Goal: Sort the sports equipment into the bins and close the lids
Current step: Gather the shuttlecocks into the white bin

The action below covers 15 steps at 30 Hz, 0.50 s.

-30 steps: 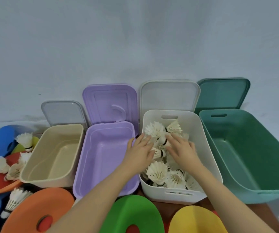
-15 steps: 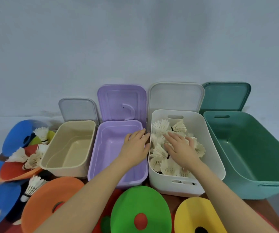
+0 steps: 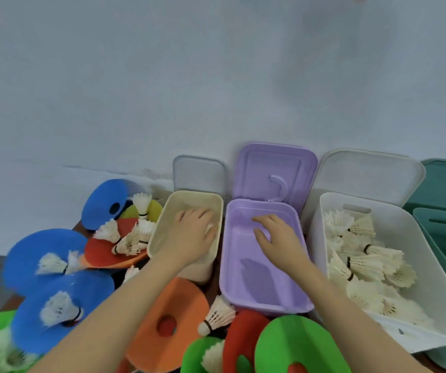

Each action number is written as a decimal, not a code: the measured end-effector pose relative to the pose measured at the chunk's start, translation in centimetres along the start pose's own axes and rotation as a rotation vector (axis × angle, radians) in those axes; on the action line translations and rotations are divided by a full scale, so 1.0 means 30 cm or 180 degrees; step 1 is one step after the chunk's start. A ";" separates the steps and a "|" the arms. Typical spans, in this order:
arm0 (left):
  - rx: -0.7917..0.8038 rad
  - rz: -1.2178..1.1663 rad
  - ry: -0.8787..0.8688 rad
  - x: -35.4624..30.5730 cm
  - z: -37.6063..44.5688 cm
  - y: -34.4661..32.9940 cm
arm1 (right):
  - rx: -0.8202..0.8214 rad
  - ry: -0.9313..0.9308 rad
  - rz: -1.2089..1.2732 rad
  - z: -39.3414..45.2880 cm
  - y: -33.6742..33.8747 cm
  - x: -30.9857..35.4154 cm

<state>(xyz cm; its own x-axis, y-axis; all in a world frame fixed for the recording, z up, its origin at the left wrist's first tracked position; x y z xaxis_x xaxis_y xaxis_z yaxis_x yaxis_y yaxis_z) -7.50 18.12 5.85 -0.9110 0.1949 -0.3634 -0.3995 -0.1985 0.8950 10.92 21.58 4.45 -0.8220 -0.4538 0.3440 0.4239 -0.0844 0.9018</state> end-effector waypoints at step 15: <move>0.0246 -0.0235 0.0960 0.910 -0.162 0.087 | 0.0483 0.0143 -0.0189 0.358 -0.500 0.619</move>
<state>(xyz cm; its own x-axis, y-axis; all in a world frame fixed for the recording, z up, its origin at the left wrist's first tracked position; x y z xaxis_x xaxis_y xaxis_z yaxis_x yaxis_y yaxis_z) -33.92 18.25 -3.00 -0.8737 -0.0899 -0.4781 -0.4672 -0.1185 0.8762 -14.79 23.96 0.12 -0.8247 -0.4915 0.2798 0.3099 0.0212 0.9505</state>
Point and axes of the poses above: each hand's wrist, its own z-axis towards the middle knuckle, its own y-axis out of the back of the hand, x = y × z, the point moved 6 cm from there along z, towards the middle knuckle, and after that the axes turned 11 degrees about -z, right-handed, at the moved point
